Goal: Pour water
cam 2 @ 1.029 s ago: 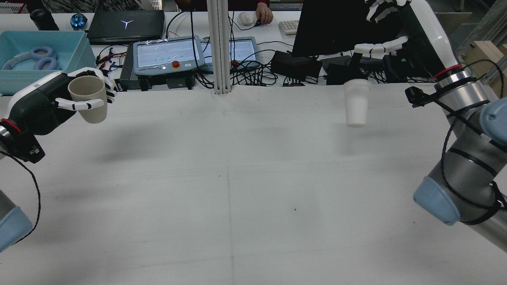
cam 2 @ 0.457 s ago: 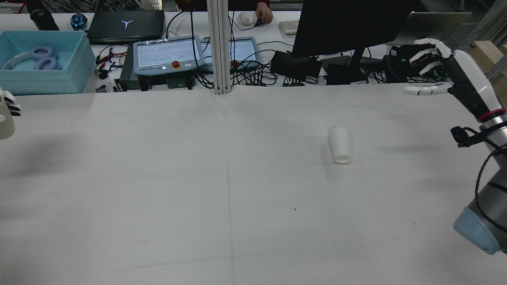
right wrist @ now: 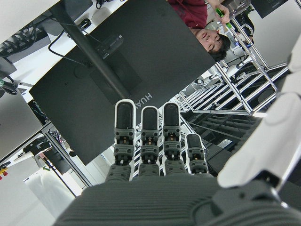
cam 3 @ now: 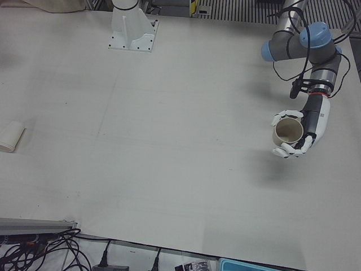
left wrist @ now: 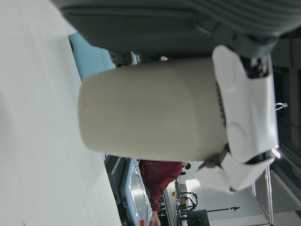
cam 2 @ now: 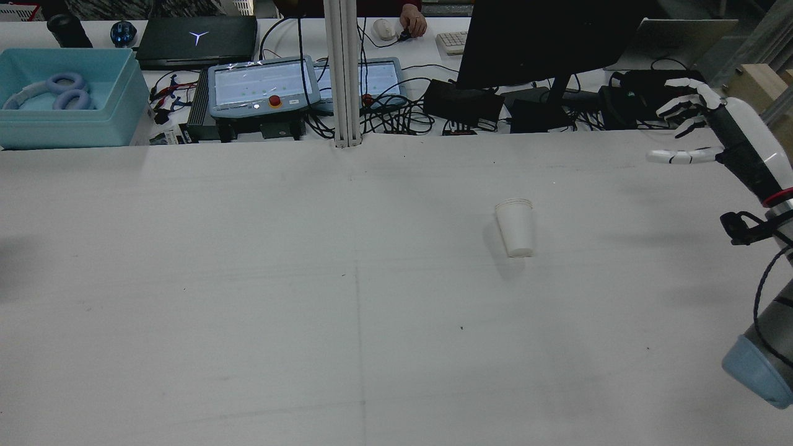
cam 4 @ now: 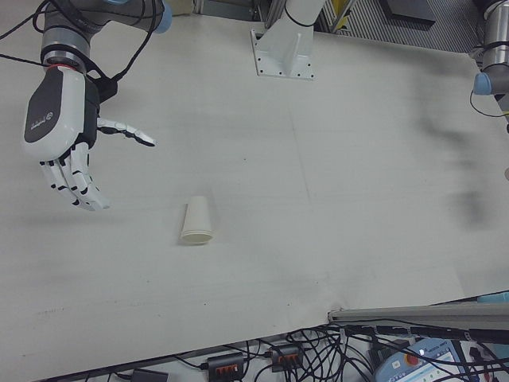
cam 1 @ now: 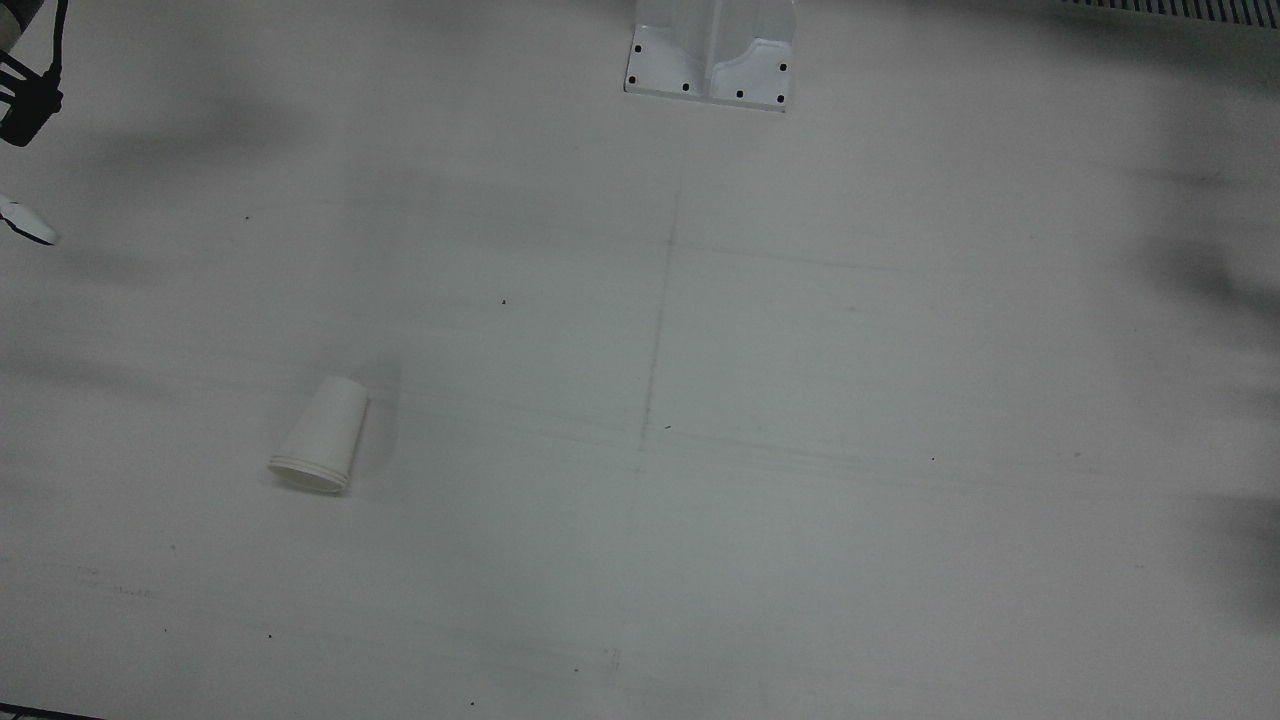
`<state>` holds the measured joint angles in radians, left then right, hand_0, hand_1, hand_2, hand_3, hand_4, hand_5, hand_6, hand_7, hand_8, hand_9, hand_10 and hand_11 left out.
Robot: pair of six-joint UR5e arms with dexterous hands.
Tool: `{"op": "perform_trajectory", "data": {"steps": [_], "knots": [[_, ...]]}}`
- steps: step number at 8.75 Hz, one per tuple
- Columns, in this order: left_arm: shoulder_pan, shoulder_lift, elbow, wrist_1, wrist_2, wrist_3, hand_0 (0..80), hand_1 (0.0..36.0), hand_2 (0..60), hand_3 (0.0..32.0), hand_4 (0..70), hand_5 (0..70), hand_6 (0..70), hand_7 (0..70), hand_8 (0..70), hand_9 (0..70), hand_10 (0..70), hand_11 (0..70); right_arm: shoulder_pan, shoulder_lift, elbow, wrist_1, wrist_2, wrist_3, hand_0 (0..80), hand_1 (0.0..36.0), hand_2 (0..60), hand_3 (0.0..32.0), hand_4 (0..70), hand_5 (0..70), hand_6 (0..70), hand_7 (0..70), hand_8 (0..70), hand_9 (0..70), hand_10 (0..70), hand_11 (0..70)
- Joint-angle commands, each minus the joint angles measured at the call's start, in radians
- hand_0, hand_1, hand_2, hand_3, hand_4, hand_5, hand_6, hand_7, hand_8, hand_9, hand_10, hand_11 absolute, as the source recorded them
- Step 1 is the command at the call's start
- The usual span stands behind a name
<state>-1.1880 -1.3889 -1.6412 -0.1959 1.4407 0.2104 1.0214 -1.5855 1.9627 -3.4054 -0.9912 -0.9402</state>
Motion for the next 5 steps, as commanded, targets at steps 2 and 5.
{"op": "perform_trajectory", "data": {"steps": [2, 5], "knots": [[0.001, 0.044, 0.191, -0.301, -0.054, 0.102, 53.0, 26.5, 54.2, 0.0, 18.8, 52.2, 28.0, 44.1, 37.7, 35.9, 22.3, 33.8, 0.002, -0.002, -0.048, 0.000, 0.000, 0.024, 40.4, 7.0, 14.3, 0.0, 2.9, 26.1, 29.7, 34.5, 24.5, 33.6, 27.8, 41.0], [0.016, 0.021, 0.271, -0.392, -0.054, 0.225, 49.9, 21.8, 48.6, 0.0, 19.9, 44.3, 28.2, 43.9, 37.8, 36.2, 22.5, 33.7, -0.006, 0.005, -0.057, 0.000, 0.000, 0.023, 40.4, 6.9, 14.5, 0.0, 3.8, 26.5, 30.3, 35.6, 24.8, 33.8, 27.5, 40.6]]}}
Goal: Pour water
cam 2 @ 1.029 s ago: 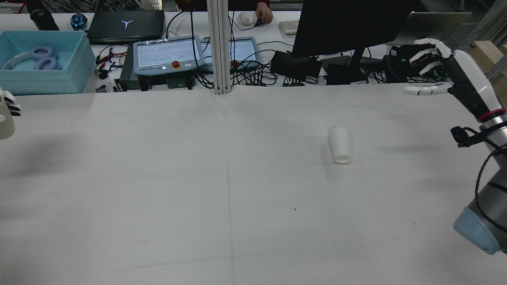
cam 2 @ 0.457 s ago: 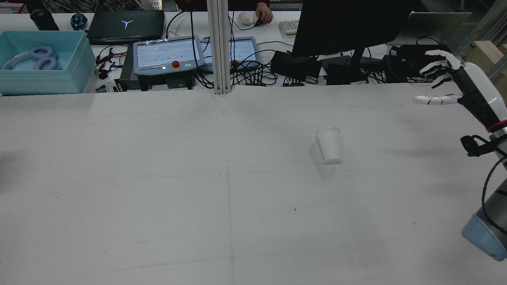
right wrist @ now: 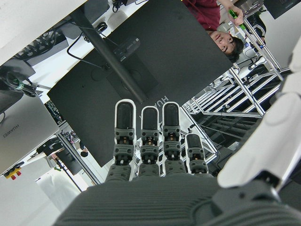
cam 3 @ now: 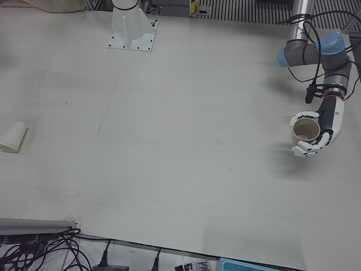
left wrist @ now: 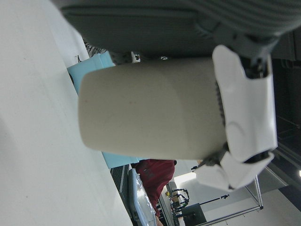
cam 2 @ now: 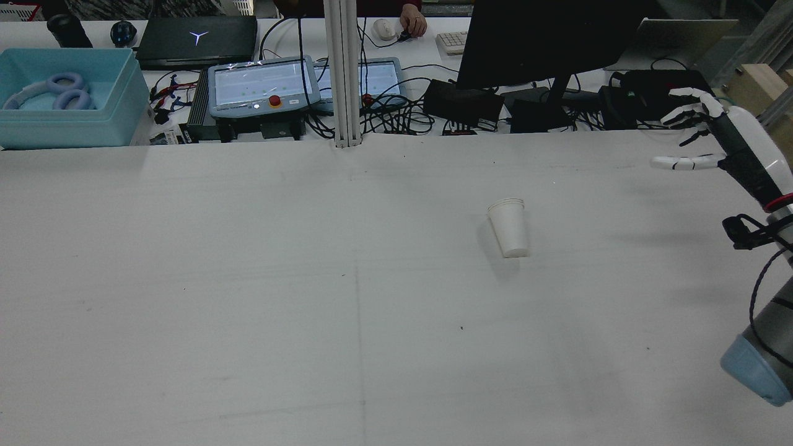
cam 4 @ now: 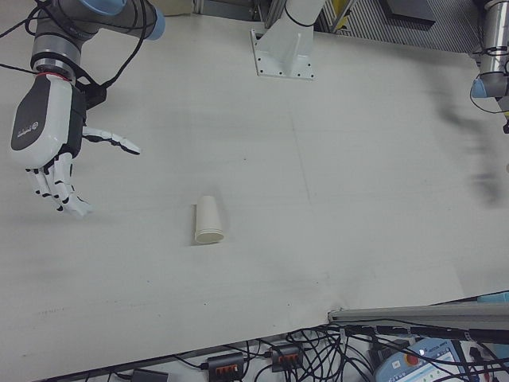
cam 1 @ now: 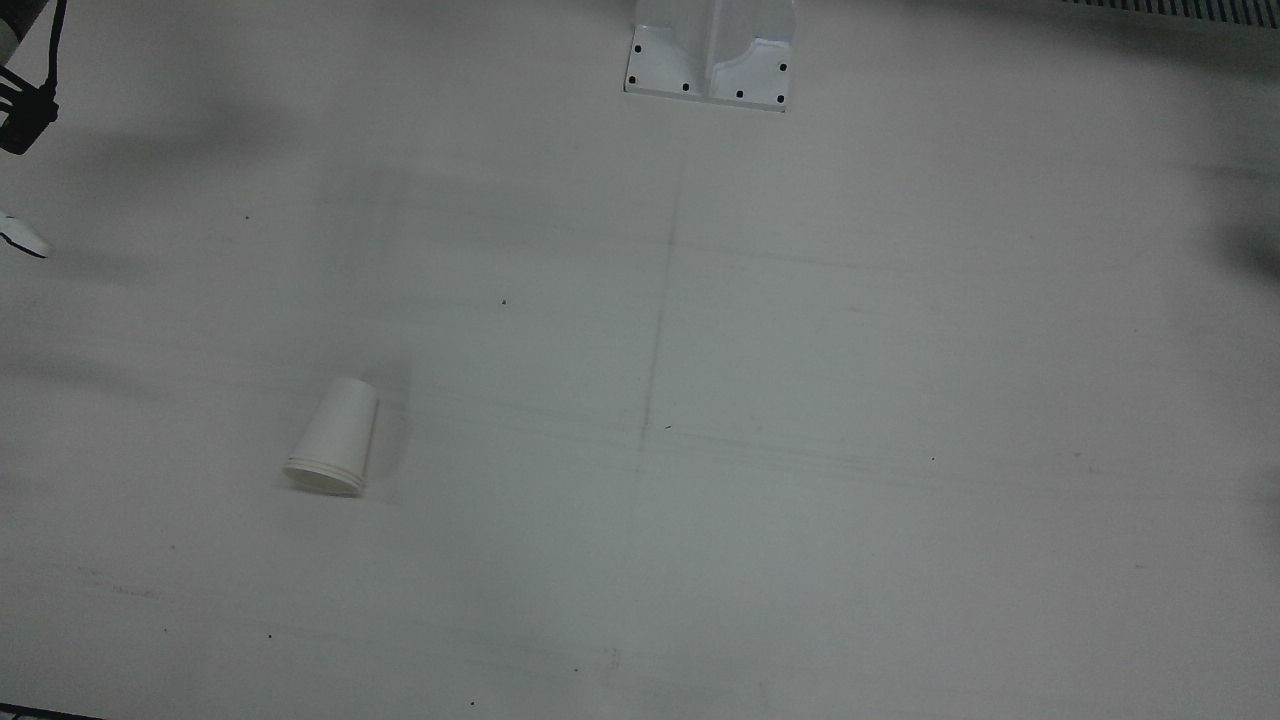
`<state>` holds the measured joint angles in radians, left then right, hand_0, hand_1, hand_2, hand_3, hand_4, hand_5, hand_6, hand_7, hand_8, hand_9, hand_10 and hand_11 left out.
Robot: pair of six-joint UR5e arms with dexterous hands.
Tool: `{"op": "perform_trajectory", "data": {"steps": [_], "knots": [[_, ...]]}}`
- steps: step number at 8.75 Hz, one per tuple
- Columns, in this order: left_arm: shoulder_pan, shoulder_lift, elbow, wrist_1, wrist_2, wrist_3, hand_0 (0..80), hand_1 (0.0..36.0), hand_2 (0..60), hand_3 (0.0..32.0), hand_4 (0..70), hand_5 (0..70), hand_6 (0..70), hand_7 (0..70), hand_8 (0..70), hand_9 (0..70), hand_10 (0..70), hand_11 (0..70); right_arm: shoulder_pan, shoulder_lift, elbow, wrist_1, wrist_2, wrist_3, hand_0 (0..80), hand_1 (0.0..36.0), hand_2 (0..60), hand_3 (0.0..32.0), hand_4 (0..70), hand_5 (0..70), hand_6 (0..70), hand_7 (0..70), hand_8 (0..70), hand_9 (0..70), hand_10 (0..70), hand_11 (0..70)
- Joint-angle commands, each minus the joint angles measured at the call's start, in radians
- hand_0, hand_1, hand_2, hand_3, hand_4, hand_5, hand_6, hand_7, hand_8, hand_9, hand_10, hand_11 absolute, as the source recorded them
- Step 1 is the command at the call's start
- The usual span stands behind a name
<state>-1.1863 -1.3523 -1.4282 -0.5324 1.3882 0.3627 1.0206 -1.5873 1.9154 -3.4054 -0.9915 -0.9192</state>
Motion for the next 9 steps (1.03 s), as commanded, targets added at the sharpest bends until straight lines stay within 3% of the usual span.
{"op": "perform_trajectory", "data": {"steps": [1, 2, 4, 5, 6, 8, 9], "knots": [[0.040, -0.081, 0.166, -0.067, 0.003, 0.068, 48.7, 20.1, 46.8, 0.0, 20.4, 39.3, 27.6, 42.8, 38.2, 36.3, 23.0, 34.3, -0.007, 0.010, -0.010, 0.000, 0.001, 0.002, 40.6, 6.9, 14.4, 0.0, 4.1, 26.9, 30.6, 36.1, 24.9, 33.8, 27.2, 40.2], [0.053, -0.100, 0.211, -0.092, 0.005, 0.067, 49.3, 20.3, 45.5, 0.0, 20.8, 40.5, 27.7, 43.0, 38.1, 36.1, 22.9, 34.2, -0.008, 0.010, -0.010, 0.000, 0.002, 0.002, 40.6, 6.9, 14.4, 0.0, 4.3, 27.1, 30.7, 36.3, 24.7, 33.4, 27.1, 40.0], [0.060, -0.108, 0.227, -0.090, 0.005, 0.074, 48.3, 19.1, 45.2, 0.0, 21.0, 37.5, 28.0, 42.9, 38.5, 36.6, 23.4, 34.9, -0.007, 0.010, -0.012, 0.000, 0.001, 0.002, 40.5, 6.8, 14.5, 0.0, 4.5, 27.0, 30.9, 36.5, 24.9, 33.6, 27.4, 40.4], [0.079, -0.110, 0.247, -0.090, -0.004, 0.085, 49.3, 21.6, 48.7, 0.0, 21.2, 35.6, 26.9, 42.5, 34.0, 36.2, 23.5, 35.4, -0.007, 0.010, -0.019, 0.000, 0.001, 0.002, 40.4, 6.8, 14.6, 0.0, 4.3, 26.9, 30.8, 36.4, 25.0, 33.9, 27.6, 40.7], [0.088, -0.108, 0.268, -0.106, -0.005, 0.120, 52.4, 27.7, 54.5, 0.0, 22.5, 34.5, 24.0, 41.1, 20.8, 32.3, 20.4, 31.6, -0.007, 0.010, -0.025, 0.000, 0.002, 0.002, 40.5, 6.9, 14.5, 0.0, 4.0, 26.8, 30.4, 36.1, 24.7, 33.5, 27.3, 40.3], [0.086, -0.106, 0.297, -0.116, -0.006, 0.124, 51.4, 26.0, 47.9, 0.0, 22.1, 29.8, 19.0, 35.9, 15.9, 26.0, 9.5, 15.7, -0.007, 0.010, -0.026, 0.000, 0.001, 0.002, 40.3, 7.0, 14.9, 0.0, 3.9, 26.6, 30.4, 36.0, 24.8, 33.8, 27.7, 40.8], [0.086, -0.105, 0.301, -0.116, -0.006, 0.125, 51.1, 25.3, 44.4, 0.0, 21.1, 27.3, 16.6, 32.3, 13.1, 22.0, 6.6, 11.4, -0.008, 0.010, -0.026, 0.000, 0.001, 0.002, 40.1, 6.8, 14.9, 0.0, 4.0, 26.6, 30.4, 36.2, 24.9, 33.9, 27.6, 40.6]]}}
